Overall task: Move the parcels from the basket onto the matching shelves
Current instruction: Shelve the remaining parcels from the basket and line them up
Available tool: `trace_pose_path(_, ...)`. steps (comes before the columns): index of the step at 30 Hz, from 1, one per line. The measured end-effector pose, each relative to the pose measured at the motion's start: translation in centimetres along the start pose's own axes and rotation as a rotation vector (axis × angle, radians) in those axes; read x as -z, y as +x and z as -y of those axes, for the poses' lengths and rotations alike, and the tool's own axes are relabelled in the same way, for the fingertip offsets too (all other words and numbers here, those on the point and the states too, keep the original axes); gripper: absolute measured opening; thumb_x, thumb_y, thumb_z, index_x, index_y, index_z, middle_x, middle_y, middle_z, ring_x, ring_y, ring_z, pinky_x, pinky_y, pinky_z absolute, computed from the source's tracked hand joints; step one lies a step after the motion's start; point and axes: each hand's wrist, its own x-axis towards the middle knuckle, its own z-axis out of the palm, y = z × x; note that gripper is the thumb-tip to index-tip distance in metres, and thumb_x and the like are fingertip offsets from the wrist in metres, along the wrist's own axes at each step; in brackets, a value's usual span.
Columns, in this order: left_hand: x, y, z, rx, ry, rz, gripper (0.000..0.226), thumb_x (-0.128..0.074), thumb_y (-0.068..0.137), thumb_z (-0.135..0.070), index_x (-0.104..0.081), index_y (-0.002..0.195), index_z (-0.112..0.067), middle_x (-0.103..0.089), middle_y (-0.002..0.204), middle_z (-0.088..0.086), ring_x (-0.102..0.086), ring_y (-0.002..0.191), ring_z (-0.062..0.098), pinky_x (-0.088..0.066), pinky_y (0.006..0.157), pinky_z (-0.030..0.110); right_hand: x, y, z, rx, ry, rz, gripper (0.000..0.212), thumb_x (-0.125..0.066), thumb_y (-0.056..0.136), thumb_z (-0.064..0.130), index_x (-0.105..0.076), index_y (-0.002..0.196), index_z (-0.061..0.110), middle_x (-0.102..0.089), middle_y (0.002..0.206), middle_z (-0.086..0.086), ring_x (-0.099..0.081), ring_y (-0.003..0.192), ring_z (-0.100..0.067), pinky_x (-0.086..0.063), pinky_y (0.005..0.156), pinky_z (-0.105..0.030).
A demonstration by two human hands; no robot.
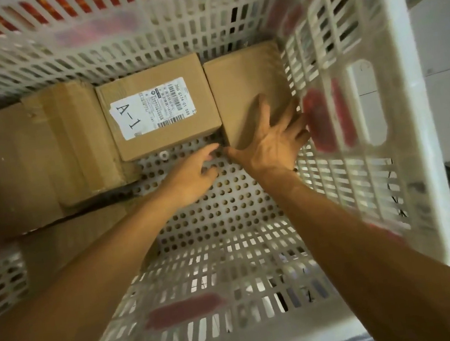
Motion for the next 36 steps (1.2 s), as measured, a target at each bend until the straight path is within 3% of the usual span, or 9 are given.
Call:
trace_pose_path(3, -0.2, -0.3, 0.3, 0.051, -0.071, -0.004, 0.052, -0.048, 0.097, -0.024, -0.030, 0.145, -0.038, -0.046, 0.142, -0.006, -0.048, 0.111, 0.005, -0.039, 0.085, 0.023, -0.3, -1.5, -0.4, -0.047, 0.019, 0.010, 0.124, -0.072, 0.057, 0.075, -0.001, 0.148, 0.030, -0.007, 0.152, -0.029, -0.020, 0.134, -0.048, -0.026, 0.107, -0.057)
trace_pose_path(8, -1.1, -0.2, 0.1, 0.111, -0.125, 0.066, 0.051, -0.047, 0.098, -0.028, -0.029, 0.147, -0.031, -0.046, 0.142, 0.001, -0.046, 0.122, 0.014, -0.037, 0.097, 0.027, -1.5, -4.9, -1.5, -0.157, 0.095, 0.076, 0.115, -0.077, 0.054, 0.070, -0.008, 0.135, 0.028, -0.018, 0.143, -0.027, -0.025, 0.129, -0.048, -0.030, 0.104, -0.058)
trace_pose_path(12, -2.8, 1.4, -0.3, 0.180, -0.175, 0.097, 0.060, -0.041, 0.096, -0.049, -0.021, 0.150, -0.030, -0.029, 0.154, -0.001, -0.033, 0.138, 0.018, -0.027, 0.114, 0.041, -2.8, -5.5, -1.4, -0.185, 0.144, 0.093, 0.121, -0.076, 0.055, 0.071, 0.004, 0.137, 0.031, -0.007, 0.146, -0.029, -0.019, 0.133, -0.051, -0.023, 0.108, -0.063)
trace_pose_path(16, -3.7, 1.7, -0.4, 0.229, -0.206, 0.103, 0.070, -0.036, 0.090, -0.061, -0.012, 0.150, -0.035, -0.018, 0.158, -0.005, -0.024, 0.143, 0.019, -0.023, 0.115, 0.048, -2.5, -5.2, -1.4, -0.164, 0.142, 0.145, 0.133, -0.072, 0.058, 0.075, 0.024, 0.143, 0.036, 0.000, 0.150, -0.031, -0.014, 0.135, -0.053, -0.023, 0.106, -0.065)
trace_pose_path(22, -3.1, -0.5, -1.3, 0.239, -0.355, 0.133, 0.055, -0.035, 0.099, -0.049, -0.025, 0.149, -0.029, -0.029, 0.154, -0.002, -0.032, 0.139, 0.020, -0.025, 0.115, 0.042, 0.2, -7.1, -2.5, -0.184, 0.290, 0.257, 0.129, -0.082, 0.054, 0.057, 0.008, 0.144, 0.041, -0.004, 0.148, -0.026, -0.017, 0.134, -0.051, -0.032, 0.104, -0.063)
trace_pose_path(26, -2.3, -2.1, -2.8, 0.225, -0.417, 0.142, 0.051, -0.035, 0.101, -0.040, -0.025, 0.149, -0.026, -0.035, 0.151, 0.001, -0.036, 0.136, 0.021, -0.029, 0.104, 0.031, 2.2, -8.9, -3.2, -0.203, 0.363, 0.306, 0.118, -0.080, 0.055, 0.057, -0.002, 0.141, 0.041, -0.016, 0.142, -0.023, -0.027, 0.129, -0.048, -0.039, 0.100, -0.061)
trace_pose_path(30, -2.8, -3.4, -3.2, 0.314, -0.535, 0.196, 0.052, -0.040, 0.096, -0.051, -0.034, 0.143, -0.027, -0.042, 0.145, 0.004, -0.048, 0.124, 0.028, -0.041, 0.098, 0.041, 4.3, -9.1, -4.4, -0.180, 0.377, 0.328, 0.100, -0.078, 0.054, 0.058, -0.017, 0.131, 0.040, -0.031, 0.131, -0.017, -0.040, 0.120, -0.044, -0.045, 0.095, -0.058)
trace_pose_path(33, -3.8, -4.2, -2.9, 0.348, -0.797, 0.256, 0.047, -0.048, 0.092, -0.053, -0.055, 0.123, -0.019, -0.062, 0.120, 0.007, -0.063, 0.100, 0.024, -0.052, 0.080, 0.038, 5.4, -9.5, -5.1, -0.157, 0.378, 0.327, 0.094, -0.078, 0.054, 0.057, -0.025, 0.130, 0.038, -0.036, 0.127, -0.014, -0.044, 0.116, -0.043, -0.048, 0.093, -0.054)
trace_pose_path(36, -4.5, -5.2, -2.7, 0.364, -0.961, 0.256, 0.039, -0.054, 0.090, -0.048, -0.061, 0.112, -0.017, -0.071, 0.097, 0.003, -0.067, 0.090, 0.020, -0.054, 0.068, 0.035, 6.6, -9.5, -5.5, -0.144, 0.374, 0.339, 0.094, -0.078, 0.056, 0.060, -0.029, 0.133, 0.035, -0.040, 0.126, -0.016, -0.049, 0.113, -0.040, -0.049, 0.093, -0.051)
